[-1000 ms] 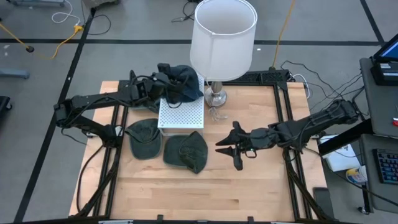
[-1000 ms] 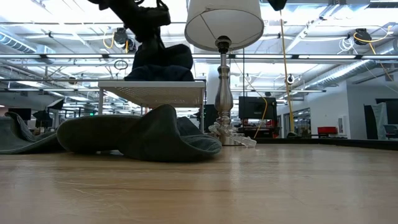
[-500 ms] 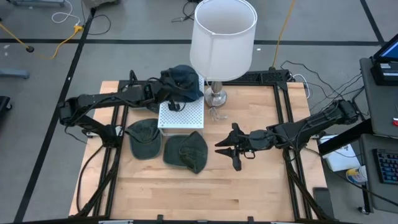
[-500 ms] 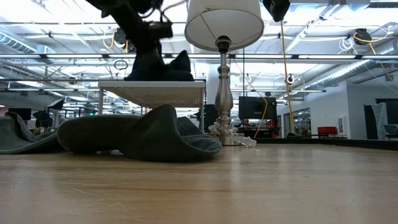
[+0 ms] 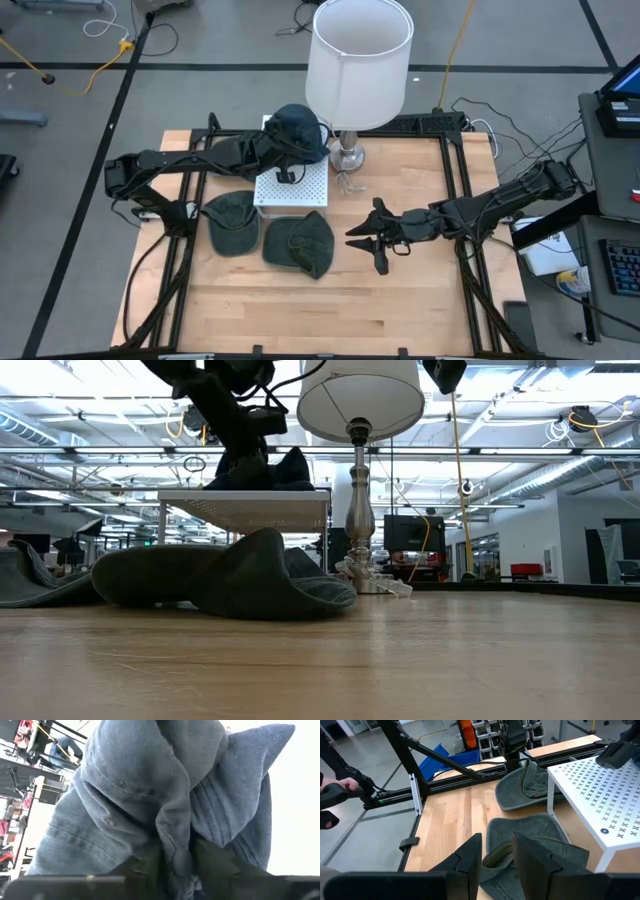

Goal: Pick & Place hat
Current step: Stack the blue cap on the blue caps on the shelf, then put the bottom right gray cap on the shelf

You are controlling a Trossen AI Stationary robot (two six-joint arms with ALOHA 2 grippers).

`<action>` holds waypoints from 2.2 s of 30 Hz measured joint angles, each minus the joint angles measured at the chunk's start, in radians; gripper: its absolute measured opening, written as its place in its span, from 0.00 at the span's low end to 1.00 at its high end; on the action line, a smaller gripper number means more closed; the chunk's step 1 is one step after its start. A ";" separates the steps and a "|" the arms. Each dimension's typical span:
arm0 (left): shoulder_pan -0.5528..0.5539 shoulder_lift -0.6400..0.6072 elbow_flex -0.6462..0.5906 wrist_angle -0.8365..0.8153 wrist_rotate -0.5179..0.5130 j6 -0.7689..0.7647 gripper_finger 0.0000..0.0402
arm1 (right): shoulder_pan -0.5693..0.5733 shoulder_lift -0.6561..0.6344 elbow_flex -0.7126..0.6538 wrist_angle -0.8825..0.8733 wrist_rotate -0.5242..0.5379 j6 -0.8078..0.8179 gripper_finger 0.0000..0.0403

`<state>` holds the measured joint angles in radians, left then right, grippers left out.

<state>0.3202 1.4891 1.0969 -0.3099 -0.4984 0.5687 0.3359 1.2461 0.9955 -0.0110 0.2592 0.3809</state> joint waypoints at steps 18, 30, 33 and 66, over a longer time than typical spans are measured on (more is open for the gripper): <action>-0.035 -0.073 0.000 -0.012 0.006 0.043 0.64 | 0.000 0.000 0.000 0.000 0.000 0.000 0.25; -0.033 -0.173 -0.002 -0.135 0.158 0.011 0.63 | 0.000 0.000 0.000 0.000 0.000 -0.003 0.25; -0.040 -0.200 -0.001 -0.137 0.159 -0.010 0.64 | 0.000 0.000 0.000 0.000 0.000 -0.003 0.25; -0.440 -0.674 0.000 -0.195 0.502 -0.808 0.62 | 0.000 0.000 0.000 0.039 -0.002 0.131 0.25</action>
<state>-0.1200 0.8152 1.0966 -0.5045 0.0032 -0.2397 0.3359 1.2465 0.9955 0.0284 0.2569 0.5117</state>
